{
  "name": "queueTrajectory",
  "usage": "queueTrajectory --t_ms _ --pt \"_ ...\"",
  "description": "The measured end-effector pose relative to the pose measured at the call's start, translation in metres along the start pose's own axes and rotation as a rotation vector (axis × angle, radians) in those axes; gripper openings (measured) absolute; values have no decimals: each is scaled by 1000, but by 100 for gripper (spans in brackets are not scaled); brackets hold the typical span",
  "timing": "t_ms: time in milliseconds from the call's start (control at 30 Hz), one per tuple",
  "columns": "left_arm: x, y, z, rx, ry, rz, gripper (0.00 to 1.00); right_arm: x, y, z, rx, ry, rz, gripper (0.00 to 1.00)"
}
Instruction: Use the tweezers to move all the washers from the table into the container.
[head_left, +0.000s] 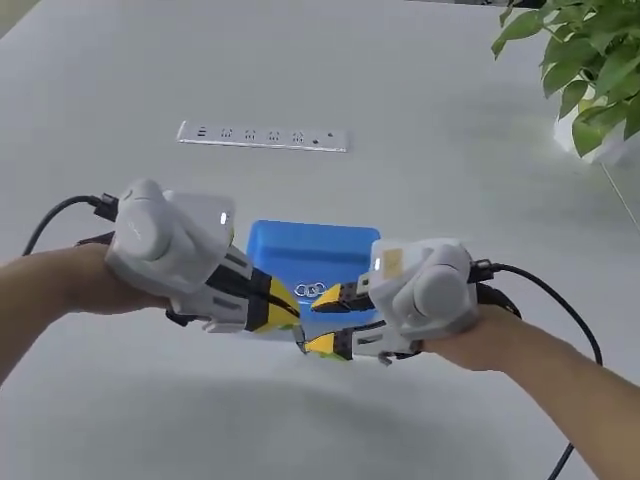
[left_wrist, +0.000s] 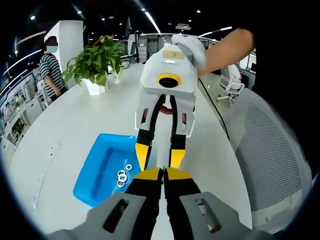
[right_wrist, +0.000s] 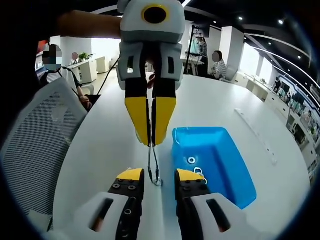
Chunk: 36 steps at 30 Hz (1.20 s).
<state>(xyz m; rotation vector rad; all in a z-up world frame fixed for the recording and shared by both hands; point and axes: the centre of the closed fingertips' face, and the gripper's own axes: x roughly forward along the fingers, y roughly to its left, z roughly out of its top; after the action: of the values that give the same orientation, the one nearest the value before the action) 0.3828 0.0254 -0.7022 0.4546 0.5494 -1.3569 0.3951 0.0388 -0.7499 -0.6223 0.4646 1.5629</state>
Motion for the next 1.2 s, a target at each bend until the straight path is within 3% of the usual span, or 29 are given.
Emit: queueTrajectory --t_ms 700,1200 --pt "3 3 2 -1 4 -4 5 18 8 -6 -32 55 64 12" --pt "6 1 8 -4 -2 -9 5 18 9 -10 -97 110 63 9"
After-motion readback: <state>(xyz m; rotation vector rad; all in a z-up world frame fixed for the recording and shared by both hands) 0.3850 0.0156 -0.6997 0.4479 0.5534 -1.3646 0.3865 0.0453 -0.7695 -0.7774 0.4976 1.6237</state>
